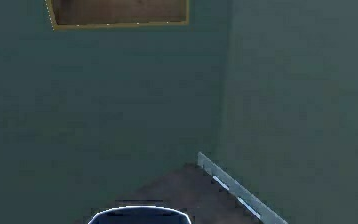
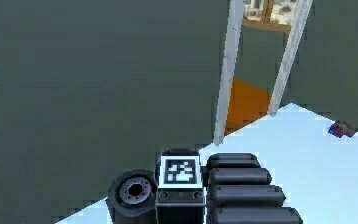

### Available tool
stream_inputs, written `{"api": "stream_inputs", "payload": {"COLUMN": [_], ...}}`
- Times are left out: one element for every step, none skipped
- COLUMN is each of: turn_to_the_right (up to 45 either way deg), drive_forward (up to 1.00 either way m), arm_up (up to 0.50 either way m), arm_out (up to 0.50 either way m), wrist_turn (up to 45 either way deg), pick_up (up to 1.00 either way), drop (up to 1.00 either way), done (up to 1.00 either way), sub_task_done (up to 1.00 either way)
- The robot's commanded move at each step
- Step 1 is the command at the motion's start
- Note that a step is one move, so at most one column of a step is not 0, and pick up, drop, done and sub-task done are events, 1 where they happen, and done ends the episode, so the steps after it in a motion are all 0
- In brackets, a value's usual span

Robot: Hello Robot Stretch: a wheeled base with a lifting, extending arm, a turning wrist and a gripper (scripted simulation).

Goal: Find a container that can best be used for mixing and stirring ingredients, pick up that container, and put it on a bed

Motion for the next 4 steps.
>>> {"api": "stream_inputs", "payload": {"turn_to_the_right": [-45.0,-45.0,-12.0,0.0], "drive_forward": [0.00,0.00,0.00,0.00], "arm_up": [0.00,0.00,0.00,0.00], "arm_out": [0.00,0.00,0.00,0.26], "wrist_turn": [0.0,0.0,0.0,0.0], "pick_up": [0.00,0.00,0.00,0.00], "drop": [0.00,0.00,0.00,0.00], "done": [0.00,0.00,0.00,0.00], "sub_task_done": [0.00,0.00,0.00,0.00]}}
